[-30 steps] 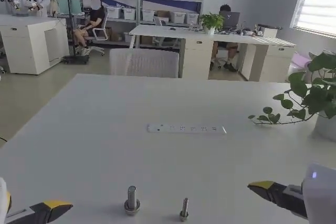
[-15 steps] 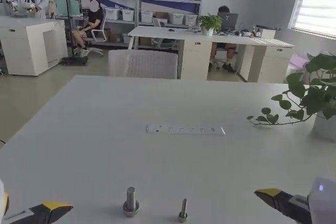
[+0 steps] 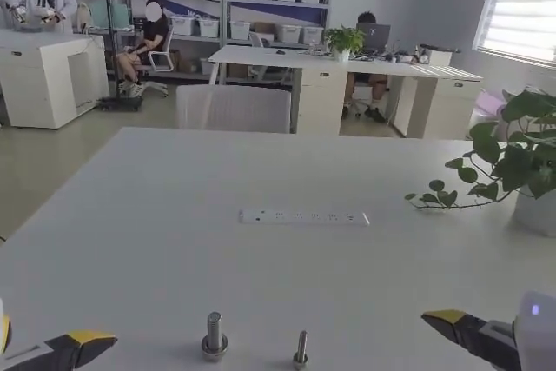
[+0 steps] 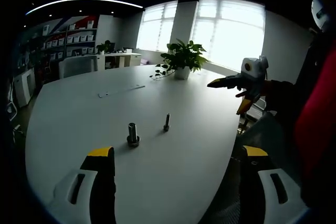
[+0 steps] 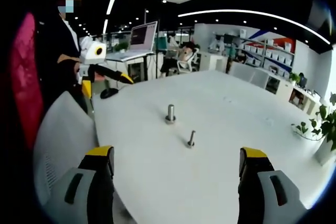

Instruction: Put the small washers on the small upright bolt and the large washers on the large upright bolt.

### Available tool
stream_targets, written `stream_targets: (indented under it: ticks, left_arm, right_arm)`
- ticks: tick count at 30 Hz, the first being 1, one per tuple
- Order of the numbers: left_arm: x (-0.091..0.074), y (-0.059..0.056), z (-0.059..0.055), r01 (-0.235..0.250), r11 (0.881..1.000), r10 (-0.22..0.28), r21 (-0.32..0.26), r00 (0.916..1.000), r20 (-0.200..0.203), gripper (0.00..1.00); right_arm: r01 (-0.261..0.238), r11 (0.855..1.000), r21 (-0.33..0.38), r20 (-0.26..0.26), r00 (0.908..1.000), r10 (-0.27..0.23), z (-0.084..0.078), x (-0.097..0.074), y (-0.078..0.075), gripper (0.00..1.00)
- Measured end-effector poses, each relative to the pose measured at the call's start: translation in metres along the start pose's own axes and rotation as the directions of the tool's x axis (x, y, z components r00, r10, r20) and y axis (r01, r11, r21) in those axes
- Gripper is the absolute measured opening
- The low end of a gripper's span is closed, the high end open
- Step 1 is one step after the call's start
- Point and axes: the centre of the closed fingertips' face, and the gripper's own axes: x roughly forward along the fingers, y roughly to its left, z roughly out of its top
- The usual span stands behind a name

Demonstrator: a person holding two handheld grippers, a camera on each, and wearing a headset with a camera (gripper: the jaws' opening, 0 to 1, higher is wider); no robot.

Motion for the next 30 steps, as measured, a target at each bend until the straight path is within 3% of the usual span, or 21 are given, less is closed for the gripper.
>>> stream_targets:
  ticks: [22,26,30]
  left_arm:
    - [0.000,0.004,0.003,-0.011,1.000,0.011,0.004,0.9998,0.015,1.00]
    - [0.001,0.005,0.000,-0.012,1.000,0.012,0.000,0.9999,0.009,1.00]
    - [0.004,0.009,-0.010,-0.012,1.000,0.012,-0.022,0.9999,-0.004,1.00]
  right_arm:
    - [0.004,1.000,-0.003,0.022,0.9997,-0.004,0.005,-0.001,-0.003,1.00]
    - [0.003,1.000,-0.001,0.009,1.0000,-0.003,-0.002,0.003,-0.004,1.00]
    - [-0.013,1.000,0.017,-0.010,0.9999,0.013,-0.014,0.010,0.000,1.00]
